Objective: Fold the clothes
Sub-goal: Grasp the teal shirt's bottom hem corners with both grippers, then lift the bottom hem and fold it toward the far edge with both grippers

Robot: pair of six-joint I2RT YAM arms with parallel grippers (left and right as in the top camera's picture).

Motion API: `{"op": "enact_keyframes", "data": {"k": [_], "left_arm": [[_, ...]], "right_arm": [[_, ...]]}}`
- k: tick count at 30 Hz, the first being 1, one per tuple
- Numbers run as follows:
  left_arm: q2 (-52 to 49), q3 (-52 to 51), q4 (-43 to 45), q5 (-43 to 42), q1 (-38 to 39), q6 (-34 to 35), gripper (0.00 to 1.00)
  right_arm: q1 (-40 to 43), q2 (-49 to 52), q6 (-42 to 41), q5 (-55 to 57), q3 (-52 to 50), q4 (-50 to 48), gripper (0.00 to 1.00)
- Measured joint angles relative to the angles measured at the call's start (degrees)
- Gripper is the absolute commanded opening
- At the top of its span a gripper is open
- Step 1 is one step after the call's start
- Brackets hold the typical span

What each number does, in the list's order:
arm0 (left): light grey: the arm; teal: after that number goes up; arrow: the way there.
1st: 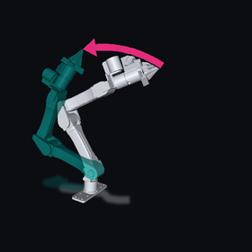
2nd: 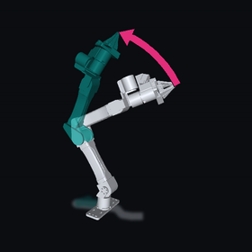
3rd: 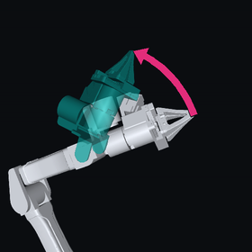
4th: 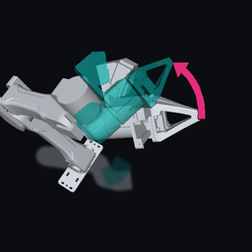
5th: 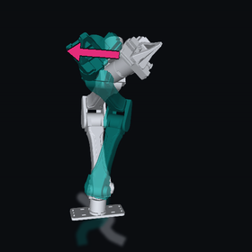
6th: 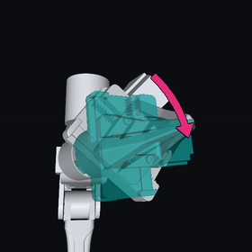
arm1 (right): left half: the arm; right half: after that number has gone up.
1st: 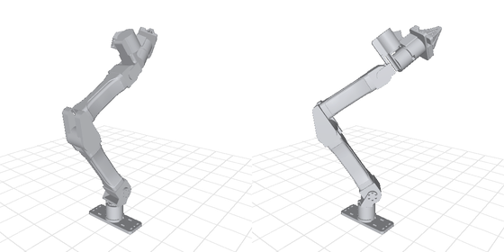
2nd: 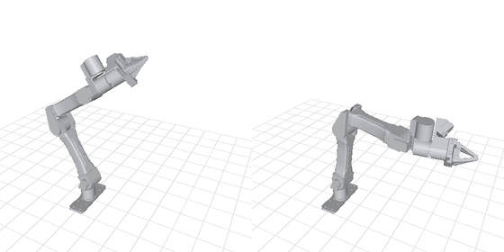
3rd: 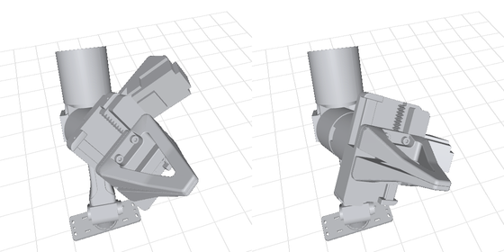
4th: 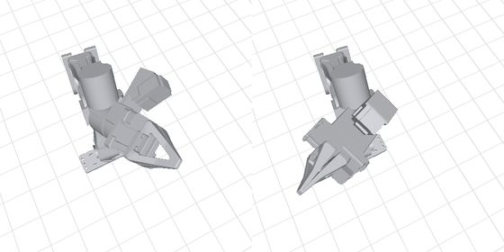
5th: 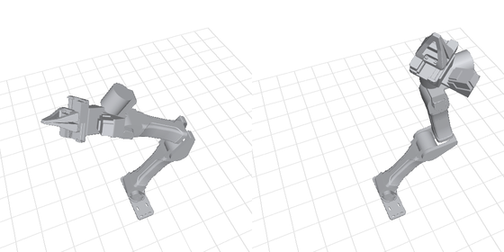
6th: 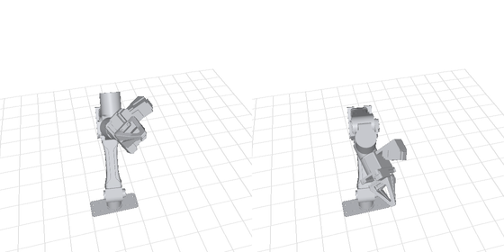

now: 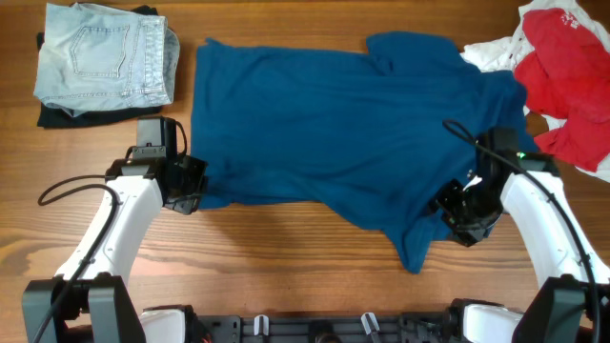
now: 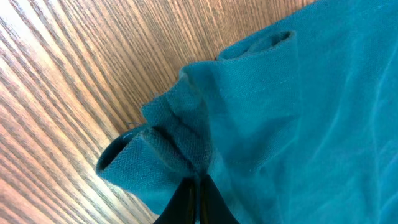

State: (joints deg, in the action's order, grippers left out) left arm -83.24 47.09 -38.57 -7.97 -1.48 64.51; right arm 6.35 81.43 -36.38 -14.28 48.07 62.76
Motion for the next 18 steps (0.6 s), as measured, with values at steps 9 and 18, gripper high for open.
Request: {"op": "enact_keyframes", "data": {"k": [9,18], "left_arm": [[0.00,0.00,0.28,0.85,0.00,0.00,0.04],[0.00,0.00,0.28,1.27,0.00,-0.02,0.04]], "right_arm": [[0.00,-0.07,-0.48,-1.31,-9.60,-14.58,0.60],[0.00,-0.07,-1.33,-1.55,-13.18,-17.49,0.04]]}}
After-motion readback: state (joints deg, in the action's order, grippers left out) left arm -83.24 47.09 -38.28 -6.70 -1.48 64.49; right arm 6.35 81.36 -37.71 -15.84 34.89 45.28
